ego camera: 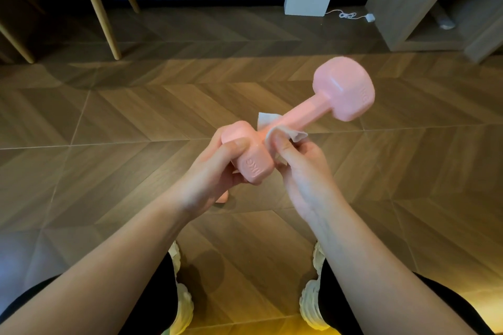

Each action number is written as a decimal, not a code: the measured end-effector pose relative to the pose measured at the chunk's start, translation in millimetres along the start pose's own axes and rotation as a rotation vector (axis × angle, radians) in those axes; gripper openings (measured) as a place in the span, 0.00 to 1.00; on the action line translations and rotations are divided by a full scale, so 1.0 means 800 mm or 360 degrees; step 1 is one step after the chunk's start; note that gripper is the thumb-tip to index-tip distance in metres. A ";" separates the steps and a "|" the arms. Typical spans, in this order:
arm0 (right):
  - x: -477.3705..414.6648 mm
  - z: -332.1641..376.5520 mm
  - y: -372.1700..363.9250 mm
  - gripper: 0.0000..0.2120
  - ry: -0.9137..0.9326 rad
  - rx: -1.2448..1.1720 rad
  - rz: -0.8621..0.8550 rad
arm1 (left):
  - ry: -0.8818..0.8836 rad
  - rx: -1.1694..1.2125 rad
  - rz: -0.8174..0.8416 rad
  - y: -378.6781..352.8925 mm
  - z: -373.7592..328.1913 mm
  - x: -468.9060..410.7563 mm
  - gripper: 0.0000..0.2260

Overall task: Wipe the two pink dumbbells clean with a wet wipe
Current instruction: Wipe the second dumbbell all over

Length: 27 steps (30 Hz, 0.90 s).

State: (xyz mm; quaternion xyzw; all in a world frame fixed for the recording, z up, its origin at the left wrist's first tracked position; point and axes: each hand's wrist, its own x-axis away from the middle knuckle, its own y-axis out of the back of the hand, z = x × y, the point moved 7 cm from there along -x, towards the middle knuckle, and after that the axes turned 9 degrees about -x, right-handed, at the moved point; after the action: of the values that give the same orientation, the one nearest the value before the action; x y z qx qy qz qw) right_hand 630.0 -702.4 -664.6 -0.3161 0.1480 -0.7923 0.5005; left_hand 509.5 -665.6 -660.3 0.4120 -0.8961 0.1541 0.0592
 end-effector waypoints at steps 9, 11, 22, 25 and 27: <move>-0.007 0.039 0.009 0.13 0.0039 -0.0439 -0.0156 | -0.0037 -0.0077 0.0154 -0.010 -0.015 -0.003 0.21; -0.010 0.049 0.020 0.16 0.0050 -0.0510 -0.0236 | -0.0010 -0.0040 0.0162 -0.010 -0.015 -0.001 0.22; 0.020 0.003 -0.016 0.08 -0.0078 0.0074 0.0006 | 0.0075 0.0361 0.0181 -0.020 -0.008 0.001 0.26; 0.017 0.012 -0.011 0.10 -0.0019 0.0091 -0.0075 | 0.0056 0.0414 0.0198 -0.018 -0.010 0.007 0.19; 0.009 0.028 0.000 0.15 0.0053 -0.0035 -0.0151 | 0.0047 0.0121 0.0184 -0.019 -0.013 -0.006 0.20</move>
State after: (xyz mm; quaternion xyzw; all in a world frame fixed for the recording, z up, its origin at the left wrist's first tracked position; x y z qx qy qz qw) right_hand 642.4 -706.8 -644.7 -0.3150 0.1498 -0.8186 0.4563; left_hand 523.8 -668.3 -647.7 0.3591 -0.9109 0.1973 0.0477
